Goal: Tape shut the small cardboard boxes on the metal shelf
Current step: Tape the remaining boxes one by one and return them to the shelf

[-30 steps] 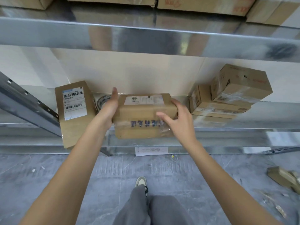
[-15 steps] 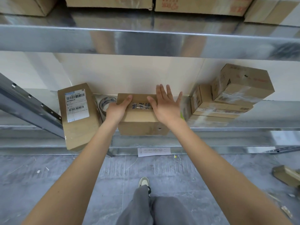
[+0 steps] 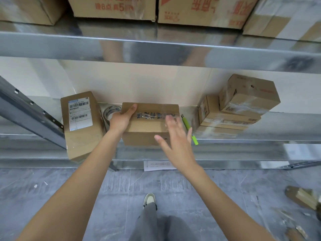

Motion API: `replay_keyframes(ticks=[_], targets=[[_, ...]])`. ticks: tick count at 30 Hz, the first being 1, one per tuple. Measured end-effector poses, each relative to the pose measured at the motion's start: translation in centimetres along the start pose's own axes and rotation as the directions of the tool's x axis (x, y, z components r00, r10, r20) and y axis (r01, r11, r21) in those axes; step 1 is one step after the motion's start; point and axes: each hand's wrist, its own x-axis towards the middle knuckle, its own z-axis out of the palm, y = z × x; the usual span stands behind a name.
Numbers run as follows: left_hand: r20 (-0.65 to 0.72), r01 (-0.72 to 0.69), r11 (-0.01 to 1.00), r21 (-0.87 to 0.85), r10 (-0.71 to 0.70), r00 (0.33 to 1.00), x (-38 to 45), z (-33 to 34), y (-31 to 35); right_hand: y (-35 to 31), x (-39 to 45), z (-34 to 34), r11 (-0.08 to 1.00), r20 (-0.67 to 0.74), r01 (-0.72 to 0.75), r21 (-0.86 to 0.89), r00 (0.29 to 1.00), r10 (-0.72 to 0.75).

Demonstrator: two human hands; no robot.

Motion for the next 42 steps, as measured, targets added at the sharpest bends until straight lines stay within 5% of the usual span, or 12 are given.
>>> replay_keyframes(ticks=[2, 4, 8, 17, 31, 42], targets=[[0.074, 0.056, 0.994, -0.092, -0.049, 0.996, -0.7, -0.3, 0.3, 1.4, 0.2, -1.0, 0.940, -0.002, -0.111, 0.323, 0.993, 0.118], [0.160, 0.129, 0.972, -0.195, -0.098, 0.982, -1.7, -0.8, 0.2, 2.4, 0.7, -1.8, 0.862, 0.073, -0.206, 0.464, 0.978, 0.194], [0.179, 0.118, 0.956, -0.269, -0.071, 0.981, -3.8, -1.1, -1.6, 3.4, 0.8, -2.7, 0.849, 0.093, -0.240, 0.470, 0.970, 0.223], [0.134, 0.026, 0.990, -0.140, -0.007, 0.991, -8.5, 0.3, -2.3, 2.9, -3.0, -4.1, 0.749, 0.088, -0.309, 0.587, 0.943, 0.320], [0.111, -0.134, 0.958, -0.252, 0.166, 0.980, -21.5, 4.1, 3.6, 4.8, -10.8, -12.6, 0.749, -0.267, 0.023, 0.662, 0.941, 0.206], [0.367, -0.253, 0.922, -0.293, 0.353, 0.861, -28.4, 3.7, 6.9, 5.7, -16.1, -19.4, 0.795, -0.534, 0.211, 0.569, 0.830, 0.162]])
